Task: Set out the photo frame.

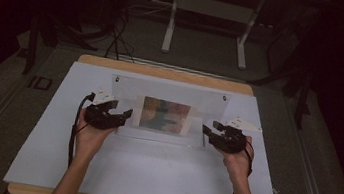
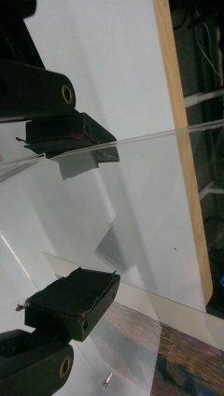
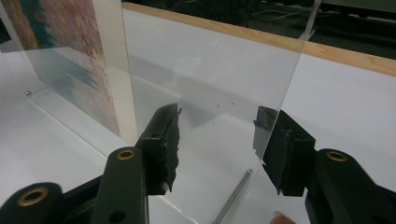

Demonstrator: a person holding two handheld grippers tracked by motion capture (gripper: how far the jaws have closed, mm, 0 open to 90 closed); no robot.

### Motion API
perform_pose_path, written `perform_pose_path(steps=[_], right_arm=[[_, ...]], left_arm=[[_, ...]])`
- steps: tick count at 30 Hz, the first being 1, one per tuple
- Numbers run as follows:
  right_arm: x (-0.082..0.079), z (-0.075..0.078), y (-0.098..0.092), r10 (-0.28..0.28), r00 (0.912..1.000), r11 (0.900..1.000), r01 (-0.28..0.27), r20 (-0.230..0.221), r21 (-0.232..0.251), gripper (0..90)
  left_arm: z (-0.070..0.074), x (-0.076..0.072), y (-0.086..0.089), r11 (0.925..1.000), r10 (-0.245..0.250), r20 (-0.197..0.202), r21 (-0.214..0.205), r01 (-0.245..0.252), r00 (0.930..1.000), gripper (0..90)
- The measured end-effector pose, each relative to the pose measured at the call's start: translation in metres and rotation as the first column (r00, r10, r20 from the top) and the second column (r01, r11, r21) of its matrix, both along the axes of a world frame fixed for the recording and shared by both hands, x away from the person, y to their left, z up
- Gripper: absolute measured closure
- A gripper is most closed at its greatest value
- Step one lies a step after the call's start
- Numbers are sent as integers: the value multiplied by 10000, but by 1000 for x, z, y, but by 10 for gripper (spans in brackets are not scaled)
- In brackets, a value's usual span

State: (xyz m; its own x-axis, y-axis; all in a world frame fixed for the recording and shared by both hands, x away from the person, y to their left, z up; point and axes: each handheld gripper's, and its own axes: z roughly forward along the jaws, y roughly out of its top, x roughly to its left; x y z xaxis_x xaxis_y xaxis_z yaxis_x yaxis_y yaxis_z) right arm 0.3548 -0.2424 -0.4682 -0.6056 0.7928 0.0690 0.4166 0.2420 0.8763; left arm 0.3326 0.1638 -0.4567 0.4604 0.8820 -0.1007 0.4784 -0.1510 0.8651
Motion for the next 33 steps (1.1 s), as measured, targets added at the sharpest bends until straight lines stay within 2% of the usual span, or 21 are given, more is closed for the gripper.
perform_pose_path(steps=[1,4,7,11,20,25,26,30,33], right_arm=[[0,-1,0,40,10000,10000,-40,39,66,482],[3,-5,-1,234,9995,9997,-234,-209,22,440],[2,-5,1,294,9995,9993,-297,-146,-208,429],[-1,-1,0,316,9995,9992,-316,12,-249,424],[-9,10,-14,237,9996,9997,-236,156,-31,406],[-11,12,-21,200,9996,9997,-198,183,-142,400],[-11,12,-22,162,9997,9998,-160,172,-125,400],[-11,11,-29,128,9999,9998,-126,102,-143,399],[-9,11,-37,-41,10000,9999,40,-59,-165,392]], left_arm=[[0,0,1,10000,-2,2,-89,2,10000,353],[-1,0,4,9991,-112,4,-404,112,9999,351],[-2,0,7,9989,-247,50,-405,248,9997,344],[1,-4,9,9998,-99,272,-150,103,9996,345],[13,-13,32,9966,143,621,-816,-92,9980,348],[20,-18,42,9968,223,814,-777,-160,9964,357],[21,-19,44,9973,263,830,-712,-204,9962,357],[22,-22,55,9953,482,911,-882,-402,9947,358],[18,-22,66,9928,967,705,-782,-912,9928,358]])
